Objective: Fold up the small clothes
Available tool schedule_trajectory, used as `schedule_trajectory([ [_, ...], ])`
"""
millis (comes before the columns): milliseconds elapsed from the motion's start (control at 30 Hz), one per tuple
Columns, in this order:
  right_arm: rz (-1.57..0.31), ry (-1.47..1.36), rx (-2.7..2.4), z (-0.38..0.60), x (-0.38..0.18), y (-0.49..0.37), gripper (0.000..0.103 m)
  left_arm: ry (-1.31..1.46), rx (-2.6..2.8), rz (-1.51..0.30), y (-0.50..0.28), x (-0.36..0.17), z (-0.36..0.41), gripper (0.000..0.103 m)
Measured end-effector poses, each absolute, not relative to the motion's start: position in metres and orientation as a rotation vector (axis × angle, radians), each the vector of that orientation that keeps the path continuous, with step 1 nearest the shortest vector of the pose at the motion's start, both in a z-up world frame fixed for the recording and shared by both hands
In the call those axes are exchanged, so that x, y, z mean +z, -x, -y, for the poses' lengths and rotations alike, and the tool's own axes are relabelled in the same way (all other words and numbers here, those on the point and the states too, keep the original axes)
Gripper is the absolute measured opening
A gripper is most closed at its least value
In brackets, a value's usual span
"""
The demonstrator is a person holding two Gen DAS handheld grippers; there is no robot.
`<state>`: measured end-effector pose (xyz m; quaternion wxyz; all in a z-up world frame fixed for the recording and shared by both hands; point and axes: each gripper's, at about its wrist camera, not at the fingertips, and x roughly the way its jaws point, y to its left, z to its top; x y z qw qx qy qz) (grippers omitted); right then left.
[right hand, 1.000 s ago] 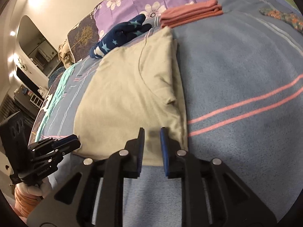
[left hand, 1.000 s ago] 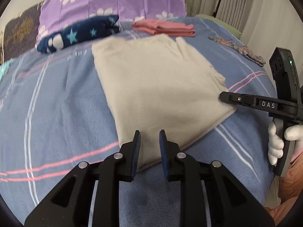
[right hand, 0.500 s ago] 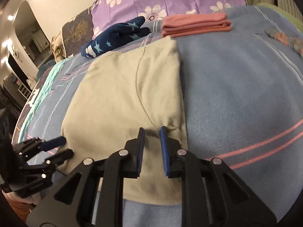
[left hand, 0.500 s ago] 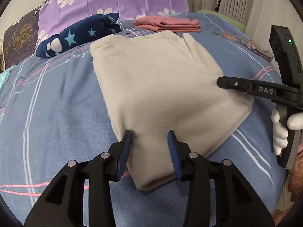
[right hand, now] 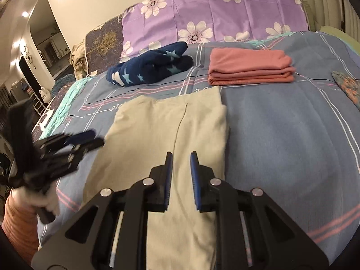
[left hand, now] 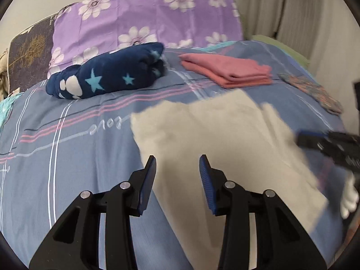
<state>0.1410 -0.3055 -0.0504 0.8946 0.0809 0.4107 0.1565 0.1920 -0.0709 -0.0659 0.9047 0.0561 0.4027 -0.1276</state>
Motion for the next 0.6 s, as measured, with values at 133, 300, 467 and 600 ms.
schedule_trajectory([
  [133,-0.916,-0.181,0.278,0.316,-0.097,-0.158,0.016,-0.058,-0.172,-0.915,-0.223,-0.103,0.054,0.050],
  [300,-0.893,-0.219,0.307,0.328,-0.086,-0.145,0.027,-0.010,-0.209,-0.896,-0.204,-0.090,0.045,0.049],
  [467,-0.873,-0.252,0.303,0.351,-0.075,-0.127,0.052,0.078,-0.329,-0.902,-0.161,-0.080,0.035,0.054],
  [600,-0.927,-0.359,0.362,0.364,-0.087,-0.122,0.052,0.161,-0.425,-0.970,-0.138,-0.094,0.029,0.062],
])
